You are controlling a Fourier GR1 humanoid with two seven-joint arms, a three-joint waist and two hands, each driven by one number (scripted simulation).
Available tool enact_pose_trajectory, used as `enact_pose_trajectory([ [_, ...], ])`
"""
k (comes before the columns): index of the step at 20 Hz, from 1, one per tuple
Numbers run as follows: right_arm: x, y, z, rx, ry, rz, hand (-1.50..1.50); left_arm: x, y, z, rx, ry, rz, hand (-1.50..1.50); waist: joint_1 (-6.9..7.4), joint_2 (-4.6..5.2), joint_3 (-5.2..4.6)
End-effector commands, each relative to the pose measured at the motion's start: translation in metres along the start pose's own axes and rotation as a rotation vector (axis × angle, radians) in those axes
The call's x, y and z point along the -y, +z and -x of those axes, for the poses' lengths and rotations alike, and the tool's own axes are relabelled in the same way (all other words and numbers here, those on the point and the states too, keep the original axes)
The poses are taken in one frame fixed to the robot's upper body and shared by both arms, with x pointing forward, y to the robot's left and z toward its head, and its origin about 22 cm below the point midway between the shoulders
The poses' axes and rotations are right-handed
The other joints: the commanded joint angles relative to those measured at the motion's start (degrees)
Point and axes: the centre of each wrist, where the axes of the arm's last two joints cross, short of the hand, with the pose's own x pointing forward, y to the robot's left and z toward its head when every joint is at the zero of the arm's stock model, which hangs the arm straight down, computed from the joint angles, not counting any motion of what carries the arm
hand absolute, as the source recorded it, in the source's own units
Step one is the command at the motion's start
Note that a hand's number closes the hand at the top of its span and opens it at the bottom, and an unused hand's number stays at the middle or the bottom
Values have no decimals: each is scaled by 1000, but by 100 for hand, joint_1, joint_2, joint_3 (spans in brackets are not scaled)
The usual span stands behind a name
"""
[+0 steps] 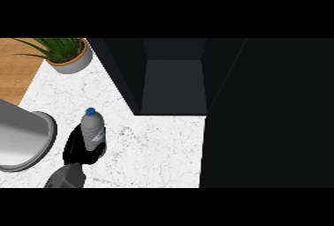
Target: Pick up the bottled water, place it into the cabinet and close the cabinet
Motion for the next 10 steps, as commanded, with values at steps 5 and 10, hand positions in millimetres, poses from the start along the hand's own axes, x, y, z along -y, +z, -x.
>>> enact_pose_trajectory([
  [5, 3, 4, 7, 3, -28, 10, -150, 63, -12, -25, -10, -30, 70, 150, -2, -3, 1],
  [10, -6, 12, 15, -27, -38, 4, -150, 109, -15, -30, 57, -70, 109, 150, -31, -1, -2],
])
